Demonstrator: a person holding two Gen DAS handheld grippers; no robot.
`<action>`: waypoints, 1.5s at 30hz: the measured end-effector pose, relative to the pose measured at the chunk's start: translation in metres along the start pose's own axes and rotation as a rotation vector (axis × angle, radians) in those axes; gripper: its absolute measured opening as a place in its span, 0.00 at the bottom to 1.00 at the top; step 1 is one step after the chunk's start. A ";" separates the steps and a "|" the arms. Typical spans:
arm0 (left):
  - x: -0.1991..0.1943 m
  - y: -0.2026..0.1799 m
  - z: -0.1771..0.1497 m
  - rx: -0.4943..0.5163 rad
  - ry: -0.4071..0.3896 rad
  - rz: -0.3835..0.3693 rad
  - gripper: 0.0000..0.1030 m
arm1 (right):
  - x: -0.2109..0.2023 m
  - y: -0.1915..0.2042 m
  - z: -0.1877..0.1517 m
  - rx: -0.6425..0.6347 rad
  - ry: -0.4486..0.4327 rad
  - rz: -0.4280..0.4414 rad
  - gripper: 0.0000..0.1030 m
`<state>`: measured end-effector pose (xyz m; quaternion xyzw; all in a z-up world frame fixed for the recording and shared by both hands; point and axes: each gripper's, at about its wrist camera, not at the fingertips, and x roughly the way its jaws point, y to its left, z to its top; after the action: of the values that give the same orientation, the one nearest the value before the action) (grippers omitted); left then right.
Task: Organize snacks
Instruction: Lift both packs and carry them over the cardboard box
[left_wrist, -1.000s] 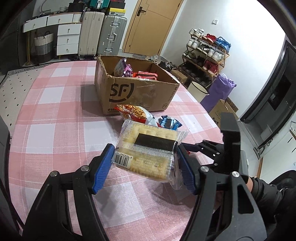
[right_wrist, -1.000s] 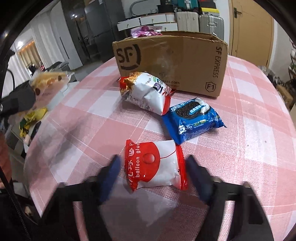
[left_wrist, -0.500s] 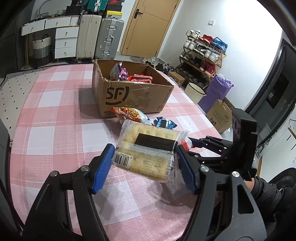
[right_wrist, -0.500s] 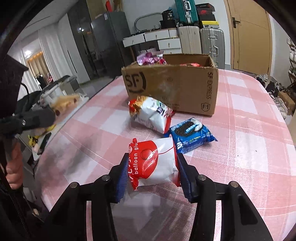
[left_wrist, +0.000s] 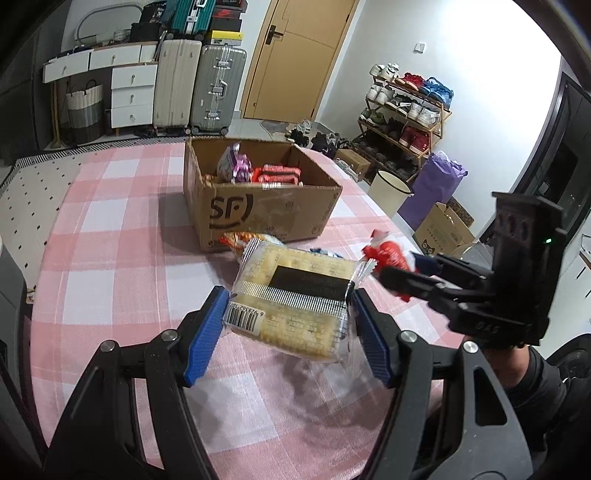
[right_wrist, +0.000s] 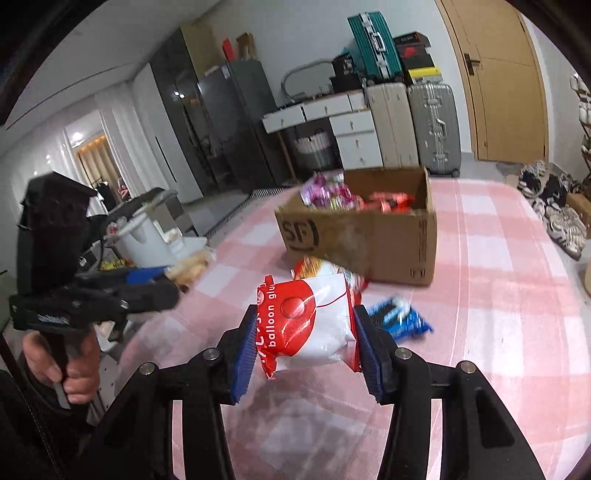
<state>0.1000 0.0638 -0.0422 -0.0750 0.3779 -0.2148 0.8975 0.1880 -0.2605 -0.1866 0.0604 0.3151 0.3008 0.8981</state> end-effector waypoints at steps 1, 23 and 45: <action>0.000 -0.001 0.004 0.002 -0.002 0.004 0.63 | -0.004 0.002 0.005 -0.001 -0.010 0.008 0.48; 0.020 -0.014 0.115 0.058 -0.057 0.079 0.64 | -0.018 -0.013 0.115 -0.029 -0.119 0.046 0.48; 0.091 0.009 0.241 0.031 -0.034 0.090 0.64 | 0.032 -0.053 0.217 -0.020 -0.115 0.000 0.48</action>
<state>0.3306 0.0253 0.0656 -0.0475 0.3621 -0.1788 0.9136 0.3653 -0.2679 -0.0473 0.0688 0.2599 0.2999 0.9153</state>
